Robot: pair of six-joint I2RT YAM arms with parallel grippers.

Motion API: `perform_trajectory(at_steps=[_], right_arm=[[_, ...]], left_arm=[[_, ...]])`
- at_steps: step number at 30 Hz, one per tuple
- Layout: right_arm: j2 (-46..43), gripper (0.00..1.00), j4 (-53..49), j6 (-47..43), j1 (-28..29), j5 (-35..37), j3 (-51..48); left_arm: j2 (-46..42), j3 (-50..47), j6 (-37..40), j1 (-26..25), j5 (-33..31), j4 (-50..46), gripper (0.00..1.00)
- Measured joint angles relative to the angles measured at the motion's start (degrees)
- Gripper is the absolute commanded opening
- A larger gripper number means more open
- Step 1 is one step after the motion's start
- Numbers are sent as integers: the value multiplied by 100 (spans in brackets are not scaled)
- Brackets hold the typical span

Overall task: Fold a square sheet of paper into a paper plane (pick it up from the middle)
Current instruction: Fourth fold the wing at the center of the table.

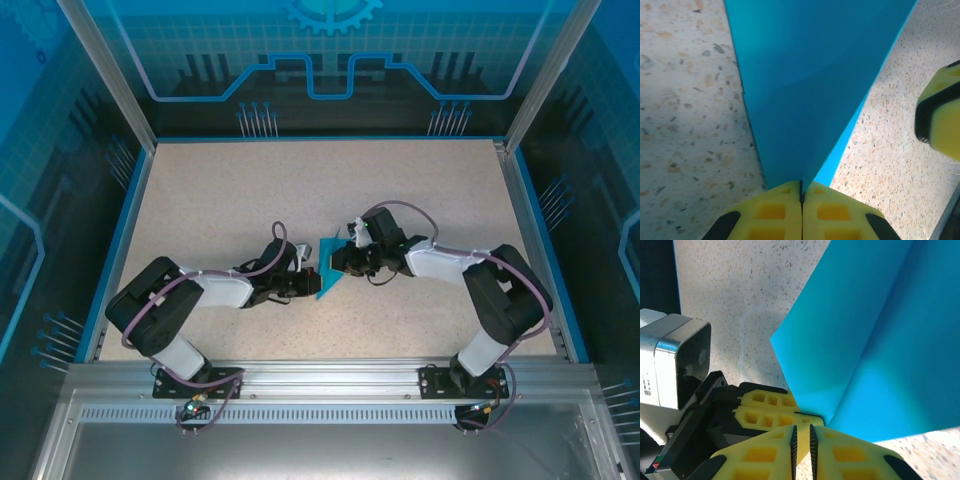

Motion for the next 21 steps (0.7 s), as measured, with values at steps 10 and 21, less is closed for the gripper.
perform_trajectory(at_steps=[10, 21], right_arm=[[595, 15, 424, 192, 20, -221, 396], [979, 15, 535, 297, 17, -240, 435]], left_arm=[[142, -13, -129, 101, 260, 151, 6], [361, -55, -321, 144, 365, 361, 5]])
